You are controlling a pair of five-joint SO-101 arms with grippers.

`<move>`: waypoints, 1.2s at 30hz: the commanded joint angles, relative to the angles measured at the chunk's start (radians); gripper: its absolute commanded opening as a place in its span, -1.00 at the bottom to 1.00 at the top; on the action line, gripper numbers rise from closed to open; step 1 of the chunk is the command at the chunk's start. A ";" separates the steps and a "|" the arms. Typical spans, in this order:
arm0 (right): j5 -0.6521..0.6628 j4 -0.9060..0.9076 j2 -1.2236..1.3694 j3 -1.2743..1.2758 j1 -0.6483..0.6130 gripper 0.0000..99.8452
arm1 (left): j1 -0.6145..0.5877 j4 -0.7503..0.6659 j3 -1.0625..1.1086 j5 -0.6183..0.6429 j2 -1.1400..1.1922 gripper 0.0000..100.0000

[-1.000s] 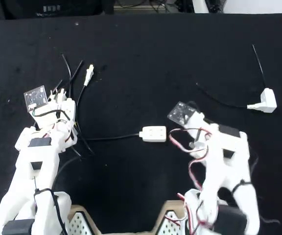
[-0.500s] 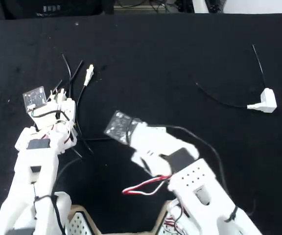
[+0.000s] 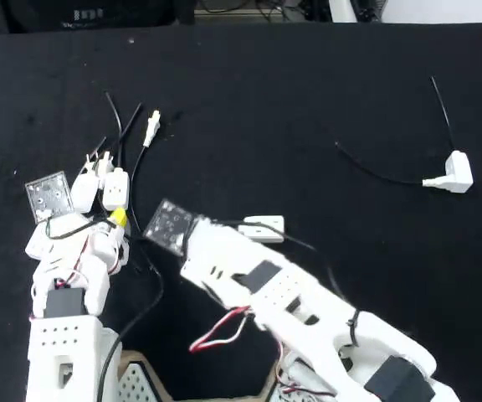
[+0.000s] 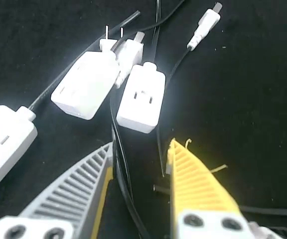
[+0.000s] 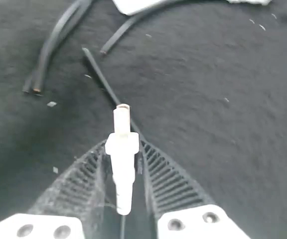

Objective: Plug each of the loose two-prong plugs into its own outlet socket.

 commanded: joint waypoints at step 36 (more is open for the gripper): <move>-0.017 0.098 -0.493 0.162 -0.101 -0.98 | 0.308 0.084 0.087 -0.181 -0.189 -0.64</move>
